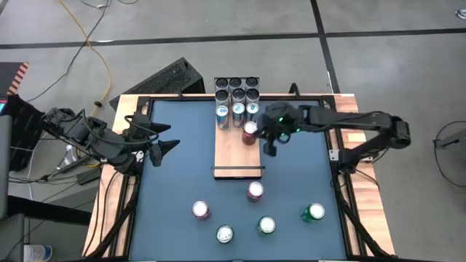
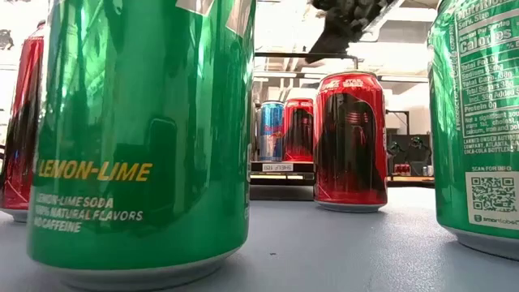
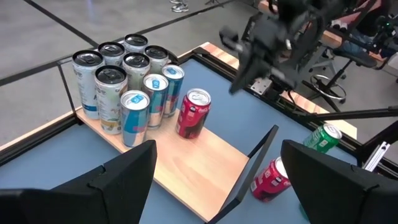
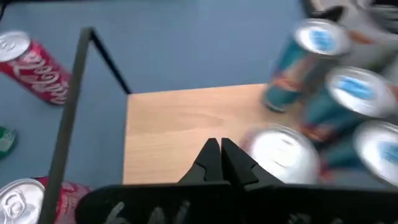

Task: Place canned beverage on shelf
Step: Adjust the soda cans on the shelf

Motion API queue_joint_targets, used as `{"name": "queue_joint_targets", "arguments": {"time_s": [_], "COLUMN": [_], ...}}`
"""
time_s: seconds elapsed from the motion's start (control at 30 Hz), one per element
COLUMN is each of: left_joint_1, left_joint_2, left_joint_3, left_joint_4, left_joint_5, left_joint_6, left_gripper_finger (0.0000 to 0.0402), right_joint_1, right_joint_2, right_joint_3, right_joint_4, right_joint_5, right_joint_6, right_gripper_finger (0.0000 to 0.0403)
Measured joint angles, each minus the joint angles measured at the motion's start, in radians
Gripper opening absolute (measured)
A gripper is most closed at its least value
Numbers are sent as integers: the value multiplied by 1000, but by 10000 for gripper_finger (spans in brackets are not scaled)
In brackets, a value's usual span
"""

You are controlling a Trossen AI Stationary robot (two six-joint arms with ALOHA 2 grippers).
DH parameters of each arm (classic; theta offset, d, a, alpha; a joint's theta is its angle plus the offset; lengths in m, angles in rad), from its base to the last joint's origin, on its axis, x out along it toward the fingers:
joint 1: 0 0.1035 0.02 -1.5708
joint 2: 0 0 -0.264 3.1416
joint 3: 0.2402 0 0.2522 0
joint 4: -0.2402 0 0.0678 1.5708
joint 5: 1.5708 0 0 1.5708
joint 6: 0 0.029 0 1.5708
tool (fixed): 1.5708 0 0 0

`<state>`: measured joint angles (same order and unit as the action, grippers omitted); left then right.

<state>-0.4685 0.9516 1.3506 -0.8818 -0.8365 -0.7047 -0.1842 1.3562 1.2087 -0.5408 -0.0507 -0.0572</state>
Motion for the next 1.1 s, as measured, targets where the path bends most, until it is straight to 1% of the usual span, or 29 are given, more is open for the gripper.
{"name": "queue_joint_targets", "arguments": {"time_s": [0.1, 0.2, 0.27, 0.4, 0.8, 0.93, 1.1], "left_joint_1": [0, 0, 0, 0, 0, 0, 0], "left_joint_2": [0, 0, 0, 0, 0, 0, 0], "left_joint_3": [0, 0, 0, 0, 0, 0, 0], "left_joint_4": [-1, -1, -1, -1, -5, -15, -21], "left_joint_5": [-11, -13, -14, -13, -13, -13, -13], "left_joint_6": [-16, -19, -24, -26, -15, -15, -15], "left_gripper_finger": [330, 330, 330, 330, 330, 330, 330], "right_joint_1": [38, 53, 54, 37, -2, -9, -9], "right_joint_2": [53, 105, 136, 162, 162, 163, 163], "right_joint_3": [0, 0, 0, 0, 0, 0, 0], "right_joint_4": [37, 31, 30, 29, -4, -36, -34], "right_joint_5": [1, 12, 30, 33, 57, 92, 105], "right_joint_6": [-5, -21, -22, -21, 5, 9, 28], "right_gripper_finger": [0, 0, 0, 0, 0, 0, 0]}}
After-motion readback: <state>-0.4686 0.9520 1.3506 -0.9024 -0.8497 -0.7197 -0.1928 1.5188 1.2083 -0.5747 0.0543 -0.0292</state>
